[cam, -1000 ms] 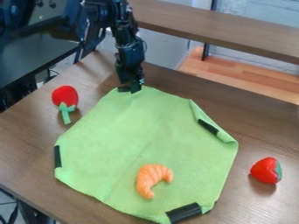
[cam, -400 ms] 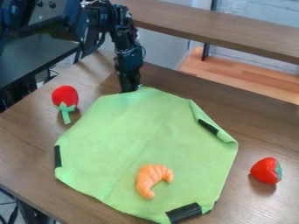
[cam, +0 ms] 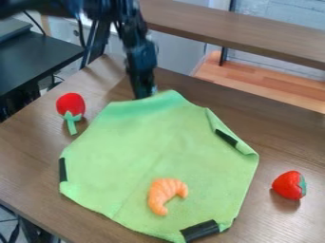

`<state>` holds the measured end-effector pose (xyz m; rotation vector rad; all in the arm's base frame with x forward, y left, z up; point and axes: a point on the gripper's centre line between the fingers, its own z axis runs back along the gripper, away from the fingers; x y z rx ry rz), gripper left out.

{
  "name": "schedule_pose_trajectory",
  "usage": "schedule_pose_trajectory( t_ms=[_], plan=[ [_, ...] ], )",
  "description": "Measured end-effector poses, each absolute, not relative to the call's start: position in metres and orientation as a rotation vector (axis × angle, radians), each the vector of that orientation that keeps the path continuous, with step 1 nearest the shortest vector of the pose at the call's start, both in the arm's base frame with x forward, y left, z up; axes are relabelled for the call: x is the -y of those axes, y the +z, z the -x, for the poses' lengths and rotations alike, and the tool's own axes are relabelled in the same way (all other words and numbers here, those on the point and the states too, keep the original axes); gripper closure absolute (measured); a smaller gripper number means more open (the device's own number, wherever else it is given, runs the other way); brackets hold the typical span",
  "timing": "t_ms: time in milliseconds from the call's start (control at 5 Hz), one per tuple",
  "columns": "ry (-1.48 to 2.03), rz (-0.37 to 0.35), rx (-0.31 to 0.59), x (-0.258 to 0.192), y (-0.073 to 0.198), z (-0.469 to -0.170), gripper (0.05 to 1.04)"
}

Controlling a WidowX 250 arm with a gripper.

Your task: Fold the cloth from top left to bottom right

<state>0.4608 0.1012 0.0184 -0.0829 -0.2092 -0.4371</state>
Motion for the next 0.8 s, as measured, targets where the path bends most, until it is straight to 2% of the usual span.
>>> schedule_pose_trajectory(
  t_ms=[200, 400, 800],
  plan=[
    [-0.479, 0.109, 0.298, -0.077, 0.055, -0.447, 1.034],
    [-0.551, 0.118, 0.304, -0.047, 0.058, -0.425, 1.034],
    [-0.655, 0.085, 0.26, -0.012, 0.033, -0.373, 1.034]
  ],
)
